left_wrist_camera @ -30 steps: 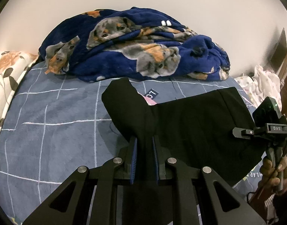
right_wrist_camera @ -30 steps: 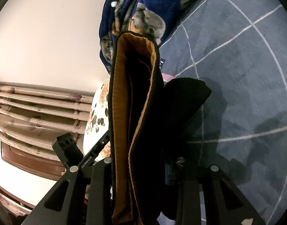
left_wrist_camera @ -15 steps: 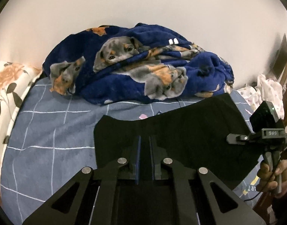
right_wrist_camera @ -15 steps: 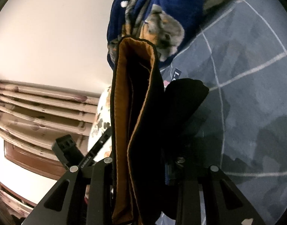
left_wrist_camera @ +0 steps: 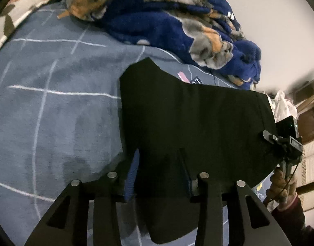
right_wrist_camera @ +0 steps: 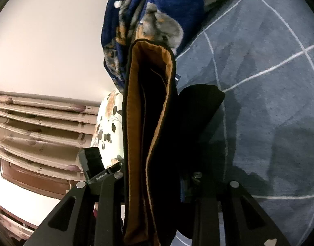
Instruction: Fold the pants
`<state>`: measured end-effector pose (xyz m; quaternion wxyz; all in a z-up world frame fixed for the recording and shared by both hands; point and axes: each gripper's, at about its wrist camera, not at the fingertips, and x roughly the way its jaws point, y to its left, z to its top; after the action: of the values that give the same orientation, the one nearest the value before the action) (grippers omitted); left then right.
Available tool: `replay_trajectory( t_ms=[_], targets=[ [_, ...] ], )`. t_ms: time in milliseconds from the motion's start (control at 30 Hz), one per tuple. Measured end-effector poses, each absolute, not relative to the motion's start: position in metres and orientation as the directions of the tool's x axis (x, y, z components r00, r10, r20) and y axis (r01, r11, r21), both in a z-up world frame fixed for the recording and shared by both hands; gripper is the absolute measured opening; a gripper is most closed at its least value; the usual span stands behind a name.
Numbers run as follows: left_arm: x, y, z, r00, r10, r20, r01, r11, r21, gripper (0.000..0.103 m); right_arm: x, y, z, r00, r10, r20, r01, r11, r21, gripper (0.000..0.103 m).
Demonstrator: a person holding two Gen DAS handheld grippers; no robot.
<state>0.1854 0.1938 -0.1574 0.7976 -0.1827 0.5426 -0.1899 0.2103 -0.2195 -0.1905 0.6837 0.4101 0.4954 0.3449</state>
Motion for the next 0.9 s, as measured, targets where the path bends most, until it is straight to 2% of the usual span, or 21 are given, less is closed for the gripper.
replay_trajectory(
  t_ms=[67, 133, 300, 367, 400, 433, 533, 667, 700, 767, 800, 867, 900],
  targets=[
    [0.186, 0.19, -0.163, 0.312, -0.571, -0.759, 0.135, 0.817, -0.56, 0.055, 0.21, -0.221, -0.192, 0.271, 0.882, -0.386, -0.064, 0.417, 0.907, 0.028],
    [0.189, 0.186, -0.168, 0.287, -0.628, -0.724, 0.171, 0.777, -0.606, 0.086, 0.21, -0.222, -0.193, 0.271, 0.88, -0.389, -0.061, 0.419, 0.906, 0.028],
    [0.203, 0.193, -0.176, 0.349, -0.69, -0.634, 0.117, 0.704, -0.701, 0.086, 0.212, -0.223, -0.195, 0.27, 0.885, -0.38, -0.055, 0.408, 0.911, 0.028],
    [0.207, 0.199, -0.18, 0.375, -0.666, -0.644, 0.072, 0.714, -0.697, 0.059, 0.211, -0.225, -0.196, 0.271, 0.886, -0.376, -0.05, 0.403, 0.914, 0.028],
    [0.207, 0.201, -0.18, 0.378, -0.655, -0.655, 0.066, 0.724, -0.686, 0.028, 0.21, -0.226, -0.197, 0.271, 0.887, -0.373, -0.046, 0.399, 0.916, 0.028],
    [0.207, 0.203, -0.182, 0.379, -0.641, -0.667, 0.061, 0.737, -0.673, 0.02, 0.209, -0.227, -0.198, 0.273, 0.887, -0.372, -0.043, 0.397, 0.917, 0.029],
    [0.201, 0.207, -0.179, 0.394, -0.625, -0.675, 0.082, 0.755, -0.651, 0.013, 0.209, -0.231, -0.203, 0.273, 0.886, -0.375, -0.023, 0.395, 0.918, 0.029],
    [0.197, 0.205, -0.169, 0.403, -0.585, -0.703, 0.108, 0.794, -0.599, 0.014, 0.208, -0.233, -0.209, 0.274, 0.89, -0.366, -0.008, 0.382, 0.924, 0.029],
    [0.196, 0.207, -0.166, 0.409, -0.582, -0.703, 0.115, 0.797, -0.593, 0.017, 0.208, -0.233, -0.209, 0.274, 0.89, -0.364, -0.007, 0.38, 0.925, 0.029],
    [0.192, 0.215, -0.156, 0.435, -0.539, -0.722, 0.12, 0.829, -0.546, 0.029, 0.208, -0.234, -0.21, 0.273, 0.889, -0.367, -0.002, 0.382, 0.924, 0.029],
    [0.19, 0.219, -0.152, 0.442, -0.512, -0.737, 0.116, 0.847, -0.519, 0.053, 0.208, -0.234, -0.21, 0.272, 0.888, -0.372, -0.001, 0.386, 0.922, 0.029],
    [0.19, 0.229, -0.151, 0.436, -0.51, -0.742, 0.104, 0.847, -0.521, 0.084, 0.208, -0.236, -0.211, 0.27, 0.889, -0.371, 0.004, 0.384, 0.923, 0.03],
    [0.189, 0.234, -0.153, 0.422, -0.546, -0.724, 0.109, 0.823, -0.558, 0.085, 0.208, -0.237, -0.212, 0.269, 0.889, -0.369, 0.007, 0.382, 0.924, 0.03]
  ],
)
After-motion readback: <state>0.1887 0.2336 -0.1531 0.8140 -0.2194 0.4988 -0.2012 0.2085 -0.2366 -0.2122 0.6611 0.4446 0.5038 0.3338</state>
